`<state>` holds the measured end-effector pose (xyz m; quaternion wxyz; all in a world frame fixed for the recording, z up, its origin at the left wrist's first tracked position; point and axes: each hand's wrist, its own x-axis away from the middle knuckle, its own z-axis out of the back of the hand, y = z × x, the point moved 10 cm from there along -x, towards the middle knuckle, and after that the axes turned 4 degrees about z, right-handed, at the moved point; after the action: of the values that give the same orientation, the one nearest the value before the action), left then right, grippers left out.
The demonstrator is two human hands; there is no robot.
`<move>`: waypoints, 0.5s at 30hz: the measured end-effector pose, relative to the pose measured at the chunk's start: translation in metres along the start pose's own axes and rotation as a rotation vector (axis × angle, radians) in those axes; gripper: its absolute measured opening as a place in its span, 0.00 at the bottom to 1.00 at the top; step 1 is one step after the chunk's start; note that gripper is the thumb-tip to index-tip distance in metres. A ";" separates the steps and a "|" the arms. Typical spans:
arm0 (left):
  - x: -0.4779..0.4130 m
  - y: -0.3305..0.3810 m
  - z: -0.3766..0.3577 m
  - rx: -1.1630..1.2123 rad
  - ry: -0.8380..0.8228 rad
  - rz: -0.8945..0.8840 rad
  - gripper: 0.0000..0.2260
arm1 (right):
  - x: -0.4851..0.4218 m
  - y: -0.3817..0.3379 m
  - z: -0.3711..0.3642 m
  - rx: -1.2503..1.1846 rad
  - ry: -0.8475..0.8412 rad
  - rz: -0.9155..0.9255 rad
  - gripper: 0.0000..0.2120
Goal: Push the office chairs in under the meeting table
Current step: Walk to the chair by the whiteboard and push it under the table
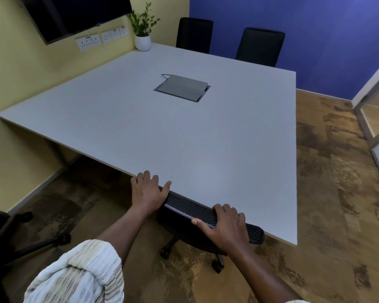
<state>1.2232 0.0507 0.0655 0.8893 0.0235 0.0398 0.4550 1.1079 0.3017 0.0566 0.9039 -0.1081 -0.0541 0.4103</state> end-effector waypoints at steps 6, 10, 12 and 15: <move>0.030 -0.002 0.014 0.005 0.081 -0.032 0.26 | -0.013 -0.030 0.005 -0.102 -0.036 0.160 0.31; 0.049 -0.025 0.028 0.020 0.120 0.051 0.24 | -0.022 -0.066 0.011 -0.141 -0.026 0.279 0.25; 0.060 -0.038 0.032 0.024 0.137 0.097 0.24 | -0.025 -0.082 0.013 -0.162 -0.027 0.329 0.24; 0.082 -0.072 0.038 0.019 0.153 0.203 0.24 | -0.026 -0.117 0.014 -0.198 -0.037 0.441 0.25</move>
<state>1.3322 0.0748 0.0933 0.8329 0.0011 0.1092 0.5426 1.1735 0.2094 0.0979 0.7761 -0.1979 -0.0859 0.5925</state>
